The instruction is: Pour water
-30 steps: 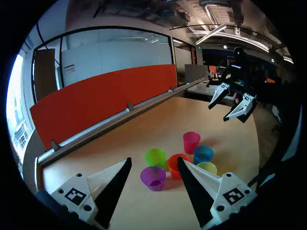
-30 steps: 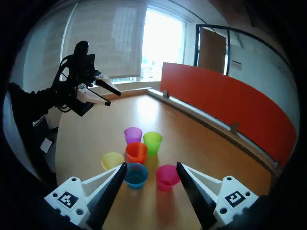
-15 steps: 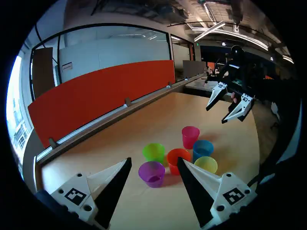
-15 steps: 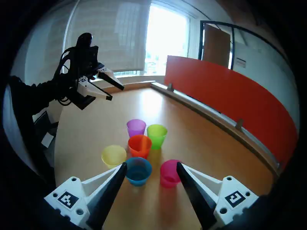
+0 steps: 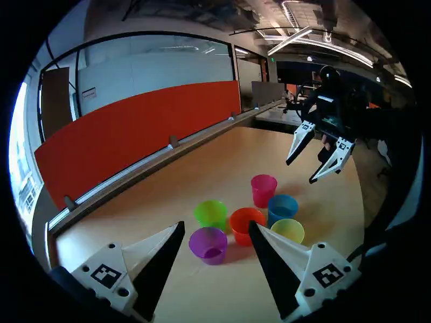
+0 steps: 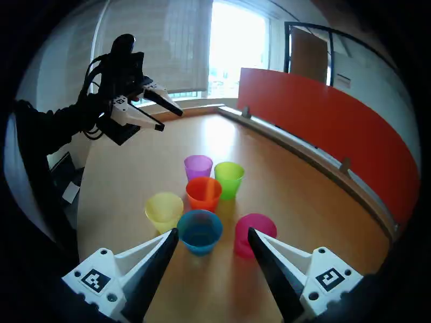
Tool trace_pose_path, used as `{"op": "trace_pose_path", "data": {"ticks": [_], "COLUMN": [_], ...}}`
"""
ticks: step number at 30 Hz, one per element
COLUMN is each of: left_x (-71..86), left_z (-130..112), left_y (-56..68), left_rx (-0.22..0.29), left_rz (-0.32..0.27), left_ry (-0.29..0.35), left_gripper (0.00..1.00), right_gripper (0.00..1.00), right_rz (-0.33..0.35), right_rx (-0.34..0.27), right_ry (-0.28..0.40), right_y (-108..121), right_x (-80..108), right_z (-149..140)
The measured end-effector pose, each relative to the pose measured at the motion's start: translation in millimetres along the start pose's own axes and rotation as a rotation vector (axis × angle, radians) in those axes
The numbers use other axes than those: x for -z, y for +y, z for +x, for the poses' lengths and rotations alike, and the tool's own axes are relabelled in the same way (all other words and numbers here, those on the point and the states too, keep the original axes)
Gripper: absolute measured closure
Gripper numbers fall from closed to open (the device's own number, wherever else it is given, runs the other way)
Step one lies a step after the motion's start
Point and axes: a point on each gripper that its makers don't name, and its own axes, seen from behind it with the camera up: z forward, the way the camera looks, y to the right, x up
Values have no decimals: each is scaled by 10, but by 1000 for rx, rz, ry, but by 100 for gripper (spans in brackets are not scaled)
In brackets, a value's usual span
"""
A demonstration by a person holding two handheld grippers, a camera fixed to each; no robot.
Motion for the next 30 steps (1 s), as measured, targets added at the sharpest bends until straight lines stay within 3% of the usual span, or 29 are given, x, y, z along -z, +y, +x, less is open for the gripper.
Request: {"op": "trace_pose_path", "data": {"ticks": [30], "left_x": [-174], "left_z": [-148], "left_y": [66], "left_rx": [-22], "left_rz": [-30], "left_ry": [-40], "left_gripper": [13], "right_gripper": [0], "right_rz": [51], "right_rx": [20], "right_ry": [-68], "right_y": [-135], "right_x": [-322], "right_z": [-369]}}
